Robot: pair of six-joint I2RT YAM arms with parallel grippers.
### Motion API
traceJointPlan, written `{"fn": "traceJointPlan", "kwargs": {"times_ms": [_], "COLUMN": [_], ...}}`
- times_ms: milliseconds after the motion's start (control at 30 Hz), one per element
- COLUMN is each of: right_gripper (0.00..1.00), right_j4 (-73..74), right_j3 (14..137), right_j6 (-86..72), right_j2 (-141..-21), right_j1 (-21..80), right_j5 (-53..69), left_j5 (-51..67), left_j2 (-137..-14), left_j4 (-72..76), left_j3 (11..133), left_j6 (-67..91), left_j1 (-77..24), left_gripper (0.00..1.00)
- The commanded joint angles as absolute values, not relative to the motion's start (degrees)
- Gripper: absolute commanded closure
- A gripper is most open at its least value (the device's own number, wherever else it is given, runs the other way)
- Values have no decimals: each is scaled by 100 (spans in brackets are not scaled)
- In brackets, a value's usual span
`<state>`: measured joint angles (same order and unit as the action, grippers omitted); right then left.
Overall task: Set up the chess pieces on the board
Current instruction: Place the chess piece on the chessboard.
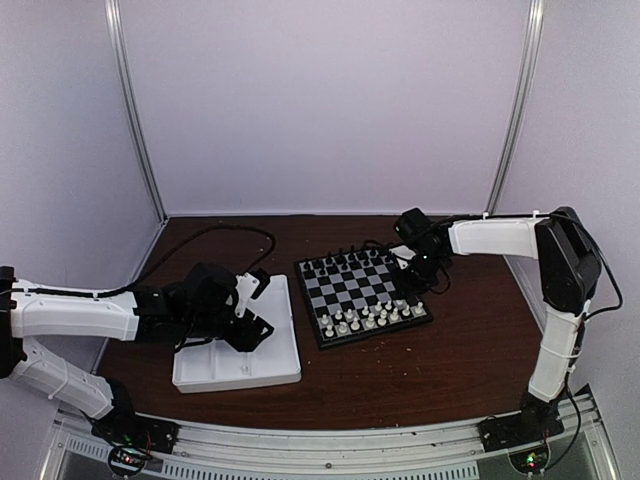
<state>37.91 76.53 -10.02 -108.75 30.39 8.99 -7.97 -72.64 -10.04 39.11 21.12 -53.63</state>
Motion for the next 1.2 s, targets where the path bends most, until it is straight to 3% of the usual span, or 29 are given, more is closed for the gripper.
{"fn": "traceJointPlan", "kwargs": {"times_ms": [0, 900, 967, 1067, 1167], "right_gripper": [89, 88, 84, 71, 66], "right_j4": [3865, 3857, 3852, 3833, 3880], "right_j3": [7756, 7475, 7479, 7492, 7591], "right_j6": [-945, -958, -967, -983, -973], "right_j2": [-10885, -10635, -10631, -10575, -10506], "right_j1": [3006, 3015, 3015, 3015, 3014], "right_j5": [776, 846, 845, 811, 771], "left_j5": [-844, -709, -719, -754, -787], "left_j2": [-7267, -7296, -7280, -7252, -7280], "left_j4": [-889, -907, -914, -927, -1019], "left_j3": [4071, 4091, 4076, 4062, 4130], "left_j6": [2085, 2107, 2118, 2123, 2125], "left_j1": [-5353, -5352, -5351, -5353, -5351], "left_gripper": [42, 42, 42, 42, 42]}}
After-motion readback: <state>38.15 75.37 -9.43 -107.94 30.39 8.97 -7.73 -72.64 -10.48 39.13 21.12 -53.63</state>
